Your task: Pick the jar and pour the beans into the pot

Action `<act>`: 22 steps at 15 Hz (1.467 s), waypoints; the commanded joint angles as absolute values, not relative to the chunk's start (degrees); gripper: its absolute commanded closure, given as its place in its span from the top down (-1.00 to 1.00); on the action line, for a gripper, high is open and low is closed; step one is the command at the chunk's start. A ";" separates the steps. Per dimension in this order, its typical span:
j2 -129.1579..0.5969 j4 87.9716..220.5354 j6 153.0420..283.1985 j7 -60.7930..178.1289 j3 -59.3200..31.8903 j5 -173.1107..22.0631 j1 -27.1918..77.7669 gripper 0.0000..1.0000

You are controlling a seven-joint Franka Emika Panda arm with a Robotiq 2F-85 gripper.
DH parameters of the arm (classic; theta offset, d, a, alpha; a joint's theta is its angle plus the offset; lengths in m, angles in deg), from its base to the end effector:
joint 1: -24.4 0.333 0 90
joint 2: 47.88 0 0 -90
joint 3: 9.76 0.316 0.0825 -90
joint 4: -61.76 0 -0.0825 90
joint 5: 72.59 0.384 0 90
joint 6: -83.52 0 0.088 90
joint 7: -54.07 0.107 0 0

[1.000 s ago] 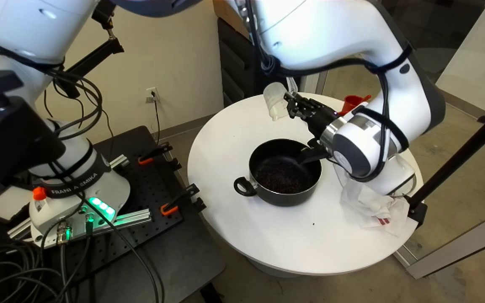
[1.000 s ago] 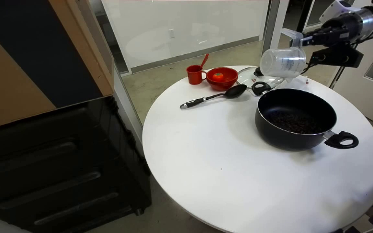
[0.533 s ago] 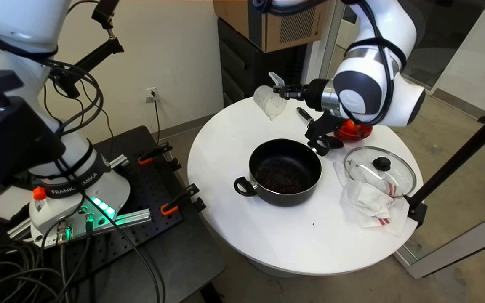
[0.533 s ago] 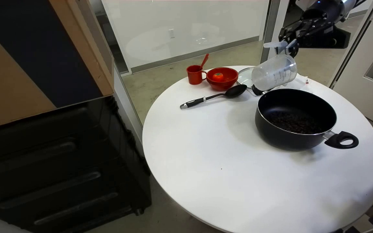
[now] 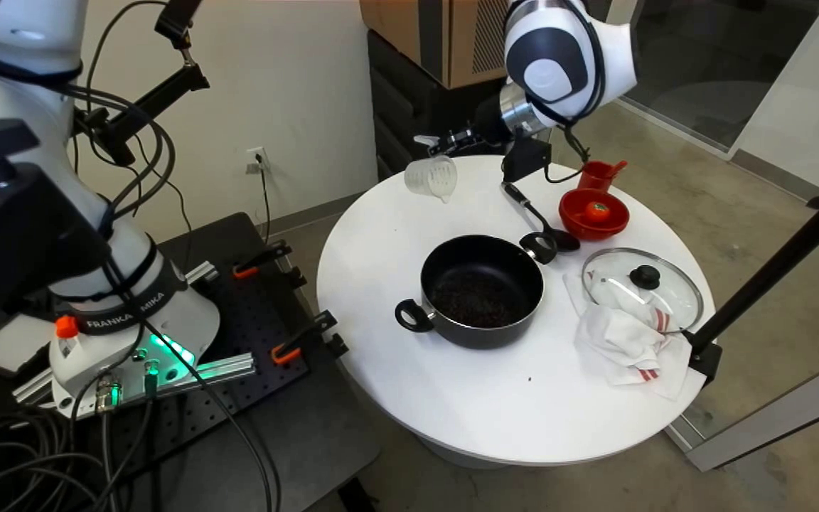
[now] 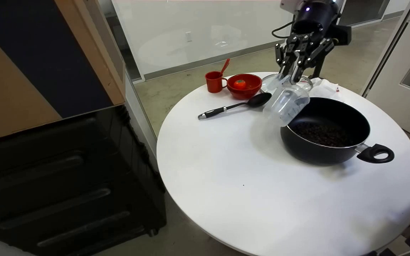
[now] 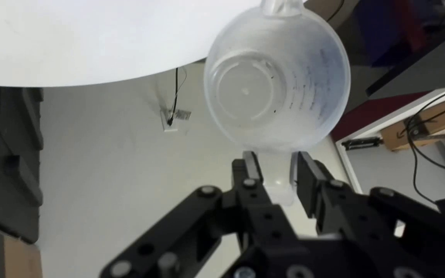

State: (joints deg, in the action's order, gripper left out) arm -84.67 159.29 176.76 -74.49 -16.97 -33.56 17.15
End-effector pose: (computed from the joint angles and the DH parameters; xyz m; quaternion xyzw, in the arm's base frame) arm 0.5969 -0.0822 0.2030 -0.6008 -0.6782 -0.1509 0.3954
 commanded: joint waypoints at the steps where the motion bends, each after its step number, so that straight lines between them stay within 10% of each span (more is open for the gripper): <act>1: -80.79 163.98 183.95 -71.58 -13.09 -42.41 20.81 -0.86; 22: -83.95 179.64 240.25 -58.78 -9.04 -100.18 32.01 -0.86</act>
